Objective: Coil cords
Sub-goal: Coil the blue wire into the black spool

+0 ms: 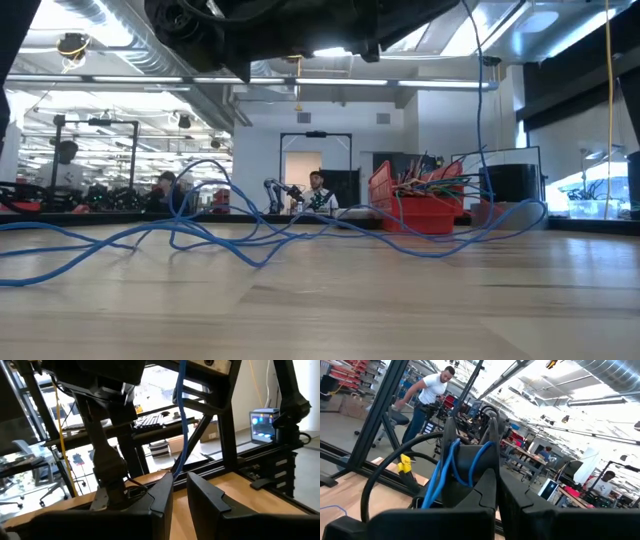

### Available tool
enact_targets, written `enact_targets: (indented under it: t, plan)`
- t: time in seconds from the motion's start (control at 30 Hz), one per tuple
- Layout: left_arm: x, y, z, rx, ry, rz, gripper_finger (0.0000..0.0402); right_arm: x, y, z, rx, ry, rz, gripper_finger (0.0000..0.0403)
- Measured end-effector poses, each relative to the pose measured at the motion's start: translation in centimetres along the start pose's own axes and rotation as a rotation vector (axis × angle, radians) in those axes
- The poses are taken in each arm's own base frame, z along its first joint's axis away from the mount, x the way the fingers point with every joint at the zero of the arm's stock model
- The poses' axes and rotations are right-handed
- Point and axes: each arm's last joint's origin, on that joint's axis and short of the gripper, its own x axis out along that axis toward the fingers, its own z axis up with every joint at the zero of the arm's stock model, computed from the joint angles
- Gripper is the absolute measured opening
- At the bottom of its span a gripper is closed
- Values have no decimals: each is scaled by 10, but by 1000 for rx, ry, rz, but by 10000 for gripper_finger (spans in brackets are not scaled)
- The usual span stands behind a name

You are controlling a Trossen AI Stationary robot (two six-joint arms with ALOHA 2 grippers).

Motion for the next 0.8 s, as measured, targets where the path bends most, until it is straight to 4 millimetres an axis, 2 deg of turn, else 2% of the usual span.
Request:
enact_targets:
  t: [0.33, 0.6, 0.8]
  plan:
    - [5, -2, 9, 2, -32, 0, 49, 2, 2, 0, 1, -26, -5, 8]
    - [6, -7, 5, 51, 24, 22, 48, 3, 3, -2, -10, -18, 0, 8]
    - [5, -3, 3, 53, 51, 52, 5, 3, 3, -3, -12, -12, -1, 8]
